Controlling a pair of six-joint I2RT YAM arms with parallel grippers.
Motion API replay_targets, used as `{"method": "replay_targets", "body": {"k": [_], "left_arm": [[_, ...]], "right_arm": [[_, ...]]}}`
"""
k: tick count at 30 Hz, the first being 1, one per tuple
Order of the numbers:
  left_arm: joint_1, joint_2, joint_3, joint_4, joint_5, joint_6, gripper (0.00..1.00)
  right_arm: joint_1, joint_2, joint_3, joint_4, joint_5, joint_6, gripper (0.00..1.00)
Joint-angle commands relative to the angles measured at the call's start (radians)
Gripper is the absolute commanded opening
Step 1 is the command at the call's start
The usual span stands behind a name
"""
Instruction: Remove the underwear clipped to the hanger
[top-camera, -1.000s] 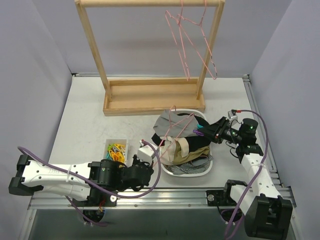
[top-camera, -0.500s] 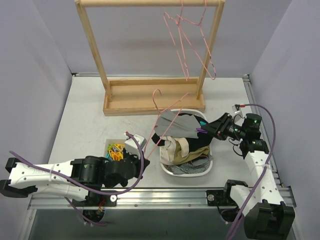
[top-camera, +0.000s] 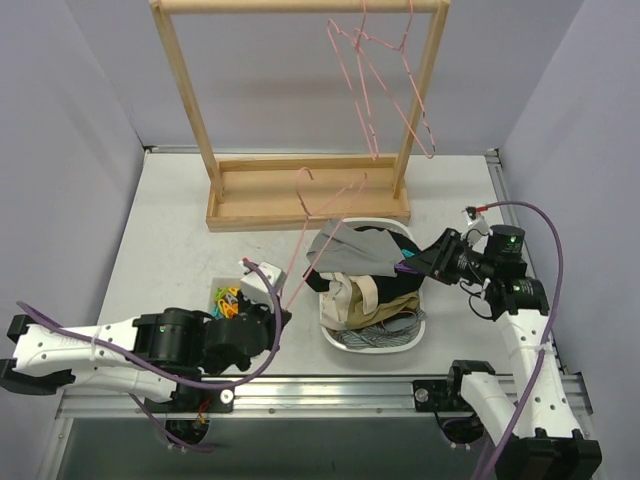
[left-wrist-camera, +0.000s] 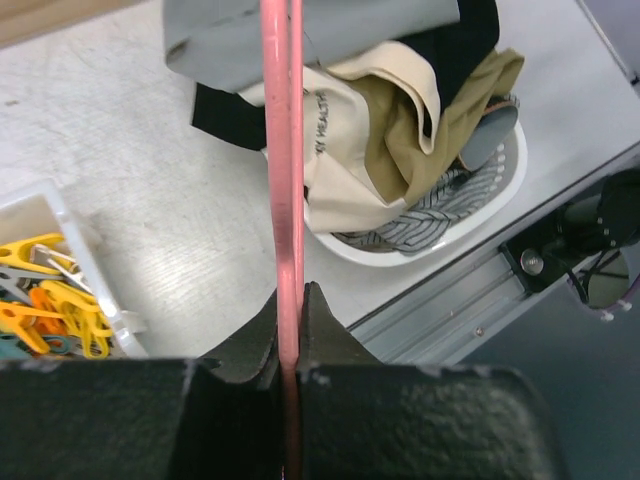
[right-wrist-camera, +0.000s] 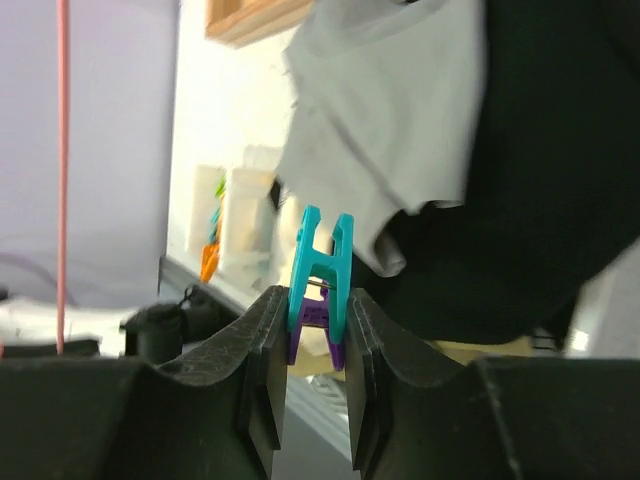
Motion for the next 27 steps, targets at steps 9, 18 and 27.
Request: {"method": "replay_targets", "body": {"k": [9, 18, 27], "left_arm": [[0.003, -0.251, 0.105, -0.185, -0.295, -0.083, 0.02], [0.003, -0.326, 0.137, -0.207, -0.367, -0.046, 0.03], [0.003, -0.377, 0.149, -0.15, -0.415, 0.046, 0.02]], "right_arm": [[0.715, 0.127, 0.155, 0.263, 0.358, 0.097, 0.0], [1.061, 0.51, 0.342, 0.382, 0.631, 0.055, 0.0], [1.194, 0.866, 0.554, 0.467, 0.688, 0.009, 0.0]]}}
